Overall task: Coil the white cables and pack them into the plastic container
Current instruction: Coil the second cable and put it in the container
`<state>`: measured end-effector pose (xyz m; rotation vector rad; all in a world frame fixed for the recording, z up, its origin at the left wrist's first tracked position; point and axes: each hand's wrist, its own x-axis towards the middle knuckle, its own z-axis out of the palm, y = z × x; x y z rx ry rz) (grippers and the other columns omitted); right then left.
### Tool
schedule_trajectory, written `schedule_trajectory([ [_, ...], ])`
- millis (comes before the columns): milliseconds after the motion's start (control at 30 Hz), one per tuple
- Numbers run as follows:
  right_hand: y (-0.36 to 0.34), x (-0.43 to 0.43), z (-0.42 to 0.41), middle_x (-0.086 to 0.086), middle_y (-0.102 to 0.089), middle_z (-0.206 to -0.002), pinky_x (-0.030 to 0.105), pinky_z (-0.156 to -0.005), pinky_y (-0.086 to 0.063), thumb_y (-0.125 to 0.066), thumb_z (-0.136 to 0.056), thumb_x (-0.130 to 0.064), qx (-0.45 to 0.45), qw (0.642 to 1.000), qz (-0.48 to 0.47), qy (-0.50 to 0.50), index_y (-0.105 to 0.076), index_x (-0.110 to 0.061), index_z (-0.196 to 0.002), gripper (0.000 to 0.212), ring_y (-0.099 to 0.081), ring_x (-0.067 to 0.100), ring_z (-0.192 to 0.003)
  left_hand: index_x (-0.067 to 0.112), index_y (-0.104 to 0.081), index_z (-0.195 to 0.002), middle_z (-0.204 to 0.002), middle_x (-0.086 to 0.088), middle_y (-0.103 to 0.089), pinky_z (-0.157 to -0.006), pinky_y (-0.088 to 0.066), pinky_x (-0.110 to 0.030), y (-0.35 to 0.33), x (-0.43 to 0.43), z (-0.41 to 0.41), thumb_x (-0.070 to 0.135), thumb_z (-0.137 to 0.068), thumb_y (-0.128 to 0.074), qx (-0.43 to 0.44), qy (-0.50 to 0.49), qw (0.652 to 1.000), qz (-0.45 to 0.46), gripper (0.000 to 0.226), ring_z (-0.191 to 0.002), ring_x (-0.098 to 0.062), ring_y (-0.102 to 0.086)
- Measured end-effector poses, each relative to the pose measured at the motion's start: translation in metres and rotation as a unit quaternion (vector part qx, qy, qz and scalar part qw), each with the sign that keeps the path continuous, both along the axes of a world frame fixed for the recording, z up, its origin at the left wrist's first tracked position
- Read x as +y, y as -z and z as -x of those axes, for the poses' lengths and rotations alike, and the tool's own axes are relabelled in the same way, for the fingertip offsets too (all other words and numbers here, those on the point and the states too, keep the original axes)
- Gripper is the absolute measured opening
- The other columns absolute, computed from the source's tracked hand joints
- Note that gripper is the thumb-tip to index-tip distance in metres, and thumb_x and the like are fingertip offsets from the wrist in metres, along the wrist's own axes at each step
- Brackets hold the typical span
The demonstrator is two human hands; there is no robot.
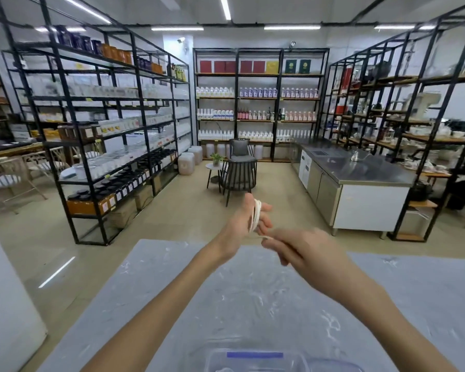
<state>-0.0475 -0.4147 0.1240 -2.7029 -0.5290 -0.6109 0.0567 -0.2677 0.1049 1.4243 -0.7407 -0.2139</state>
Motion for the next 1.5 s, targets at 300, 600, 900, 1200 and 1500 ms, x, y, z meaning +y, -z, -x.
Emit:
schedule_trajectory([
  [300, -0.01, -0.018, -0.06, 0.0, -0.057, -0.05, 0.036, -0.058, -0.038, -0.051, -0.099, -0.019, 0.163, 0.891, -0.405, -0.124, -0.059, 0.005, -0.077, 0.034, -0.052, 0.025, -0.051, -0.001, -0.053, -0.109, -0.079, -0.012, -0.055, -0.069, -0.046, -0.032, -0.009, -0.001, 0.034, 0.049, -0.101, -0.014, 0.059, 0.213, 0.97, 0.103, 0.064, -0.069, -0.021, -0.052],
  [600, 0.042, 0.005, -0.045, -0.004, -0.066, -0.085, 0.035, -0.093, -0.054, -0.039, -0.104, -0.014, 0.263, 0.752, -0.567, -0.21, -0.069, -0.009, -0.106, 0.031, -0.063, 0.015, -0.09, 0.005, -0.051, -0.087, -0.063, -0.002, -0.048, -0.068, -0.055, -0.03, 0.008, 0.011, 0.02, 0.019, -0.103, -0.036, 0.133, 0.114, 0.971, 0.165, 0.026, -0.065, -0.022, -0.062],
  [900, 0.046, 0.026, -0.036, 0.005, -0.074, -0.111, 0.026, -0.085, -0.057, -0.052, -0.099, -0.011, 0.161, 0.774, -0.601, -0.12, -0.075, -0.021, -0.109, 0.027, -0.069, 0.018, -0.108, 0.003, -0.055, -0.084, -0.057, -0.006, -0.054, -0.067, -0.059, -0.033, 0.004, 0.014, 0.019, 0.022, -0.099, -0.04, 0.007, 0.021, 0.996, 0.082, 0.028, -0.067, -0.026, -0.069],
  [1200, 0.035, 0.028, -0.02, -0.004, -0.076, -0.108, 0.016, -0.079, -0.055, -0.053, -0.099, -0.01, 0.08, 0.798, -0.588, -0.109, -0.071, -0.028, -0.117, 0.031, -0.071, 0.012, -0.1, -0.008, -0.057, -0.088, -0.064, 0.003, -0.05, -0.068, -0.041, -0.023, 0.002, 0.016, 0.021, 0.023, -0.101, -0.038, -0.156, -0.164, 0.974, -0.013, 0.038, -0.067, -0.011, -0.049],
  [1500, 0.03, 0.025, -0.022, -0.001, -0.066, -0.085, 0.016, -0.066, -0.053, -0.05, -0.097, -0.016, -0.02, 0.888, -0.459, 0.009, -0.063, -0.065, -0.093, 0.05, -0.071, 0.008, -0.064, 0.014, -0.069, -0.106, -0.089, 0.0, -0.061, -0.076, -0.043, -0.033, 0.001, 0.01, 0.027, 0.033, -0.104, -0.04, -0.135, -0.248, 0.944, -0.169, 0.035, -0.084, -0.013, -0.055],
])
